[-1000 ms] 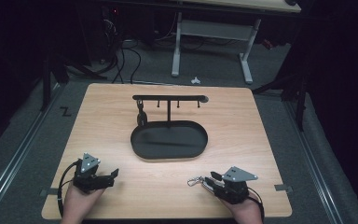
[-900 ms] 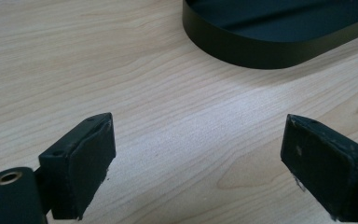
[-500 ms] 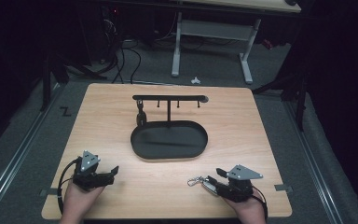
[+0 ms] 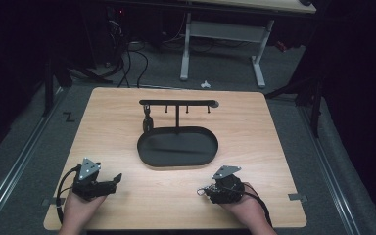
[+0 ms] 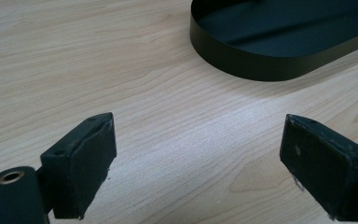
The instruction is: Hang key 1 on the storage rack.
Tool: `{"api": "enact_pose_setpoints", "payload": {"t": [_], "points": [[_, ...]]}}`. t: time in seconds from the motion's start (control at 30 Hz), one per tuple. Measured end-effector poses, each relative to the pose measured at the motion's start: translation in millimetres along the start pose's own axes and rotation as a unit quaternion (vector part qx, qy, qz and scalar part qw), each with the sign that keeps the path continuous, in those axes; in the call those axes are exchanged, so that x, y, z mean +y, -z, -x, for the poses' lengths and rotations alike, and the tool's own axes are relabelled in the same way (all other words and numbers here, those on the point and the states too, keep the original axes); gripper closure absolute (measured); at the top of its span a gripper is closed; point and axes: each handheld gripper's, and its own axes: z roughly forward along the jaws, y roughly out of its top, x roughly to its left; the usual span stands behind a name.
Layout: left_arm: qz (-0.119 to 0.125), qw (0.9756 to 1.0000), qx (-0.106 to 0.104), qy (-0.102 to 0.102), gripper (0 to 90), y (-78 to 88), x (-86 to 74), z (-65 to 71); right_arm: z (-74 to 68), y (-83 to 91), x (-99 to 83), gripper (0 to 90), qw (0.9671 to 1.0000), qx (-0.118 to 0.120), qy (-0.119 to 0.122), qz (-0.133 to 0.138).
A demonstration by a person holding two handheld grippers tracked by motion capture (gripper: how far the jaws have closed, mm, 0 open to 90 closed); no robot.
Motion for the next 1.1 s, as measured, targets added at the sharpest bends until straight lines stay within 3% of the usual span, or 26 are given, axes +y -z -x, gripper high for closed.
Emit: {"api": "enact_pose_setpoints", "payload": {"t": [0.17,0.3,0.4,0.6,0.77,0.8,0.83,1.1], "points": [[0.000,1.0000,-0.002,0.000,11.6,-0.9,0.5,1.1,0.0,-3.4,6.0,44.5,0.9999,-0.009,0.001,-0.012],[-0.004,0.9999,-0.010,0.005,12.9,-0.8,1.6,0.5,7.6,-5.9,9.6,46.5,0.9994,-0.023,-0.019,-0.017],[-0.005,0.9999,-0.011,0.004,13.3,-0.7,1.4,0.6,14.8,-4.3,10.2,48.4,0.9990,-0.017,-0.040,-0.012],[-0.006,0.9999,-0.014,0.004,13.6,-2.3,1.3,0.6,21.6,3.4,15.6,49.2,0.9984,-0.006,-0.055,-0.009],[-0.009,0.9997,-0.021,0.005,14.5,-4.4,2.0,0.6,20.9,0.4,24.0,49.0,0.9987,0.009,-0.042,-0.028],[-0.009,0.9997,-0.023,0.006,14.6,-4.9,2.5,0.8,19.3,-3.3,29.4,50.3,0.9982,0.013,-0.032,-0.049],[-0.009,0.9997,-0.023,0.006,14.6,-4.9,2.5,0.8,19.3,-3.3,29.4,50.3,0.9982,0.013,-0.032,-0.049],[-0.010,0.9995,-0.028,0.008,14.9,-4.5,3.0,0.2,17.9,-12.9,42.9,55.7,0.9945,0.022,-0.005,-0.102]]}}
